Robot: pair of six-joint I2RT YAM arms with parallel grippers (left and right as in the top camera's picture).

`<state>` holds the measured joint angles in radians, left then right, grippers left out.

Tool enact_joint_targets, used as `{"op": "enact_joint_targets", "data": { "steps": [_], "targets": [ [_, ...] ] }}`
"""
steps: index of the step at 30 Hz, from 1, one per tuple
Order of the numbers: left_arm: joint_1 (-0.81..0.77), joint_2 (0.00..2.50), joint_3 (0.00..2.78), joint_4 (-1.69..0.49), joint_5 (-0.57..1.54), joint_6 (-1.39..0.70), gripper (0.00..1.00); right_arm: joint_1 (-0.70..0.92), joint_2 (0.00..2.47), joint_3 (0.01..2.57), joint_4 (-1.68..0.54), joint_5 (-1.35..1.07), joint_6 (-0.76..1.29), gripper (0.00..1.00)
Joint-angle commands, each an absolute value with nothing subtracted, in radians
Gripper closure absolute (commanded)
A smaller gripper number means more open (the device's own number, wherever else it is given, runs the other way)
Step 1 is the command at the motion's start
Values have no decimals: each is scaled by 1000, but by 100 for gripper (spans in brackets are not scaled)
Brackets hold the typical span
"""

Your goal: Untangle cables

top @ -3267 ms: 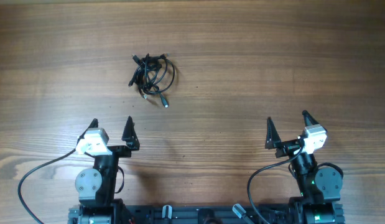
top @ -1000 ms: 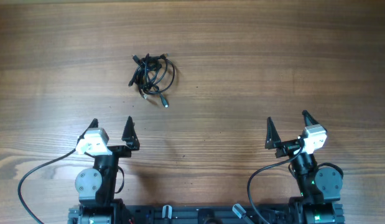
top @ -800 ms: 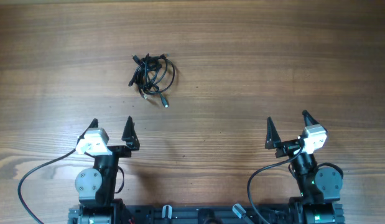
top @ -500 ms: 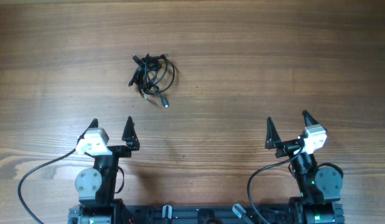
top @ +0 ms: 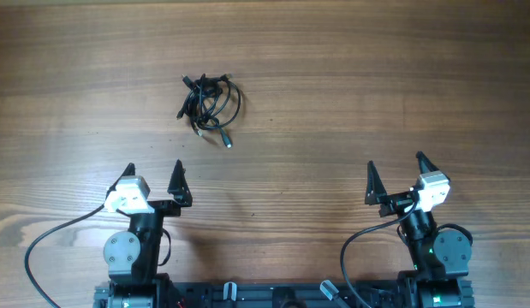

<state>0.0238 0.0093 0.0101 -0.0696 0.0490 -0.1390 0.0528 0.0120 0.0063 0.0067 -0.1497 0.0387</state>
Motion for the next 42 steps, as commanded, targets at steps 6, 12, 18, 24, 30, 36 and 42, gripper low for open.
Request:
{"op": "enact_joint_targets", "data": {
  "steps": [6, 12, 18, 24, 30, 36, 42],
  "targets": [
    [18, 6, 6, -76, 39, -123, 0, 59, 14, 5, 10, -150, 27, 0],
    [18, 6, 6, -76, 39, -123, 0, 59, 14, 5, 10, -150, 27, 0],
    [18, 6, 6, -67, 39, -123, 0, 59, 14, 5, 10, -150, 27, 0],
    [17, 6, 6, 9, 47, -120, 0, 59, 14, 5, 10, -150, 27, 0],
    [18, 8, 211, -82, 221, -276, 0, 59, 14, 5, 10, -150, 27, 0],
    [17, 251, 784, -623, 221, -275, 0, 59, 14, 5, 10, -150, 27, 0],
    [17, 740, 1286, -1012, 331, -235, 0, 59, 14, 5, 10, -150, 27, 0]
  ]
}}
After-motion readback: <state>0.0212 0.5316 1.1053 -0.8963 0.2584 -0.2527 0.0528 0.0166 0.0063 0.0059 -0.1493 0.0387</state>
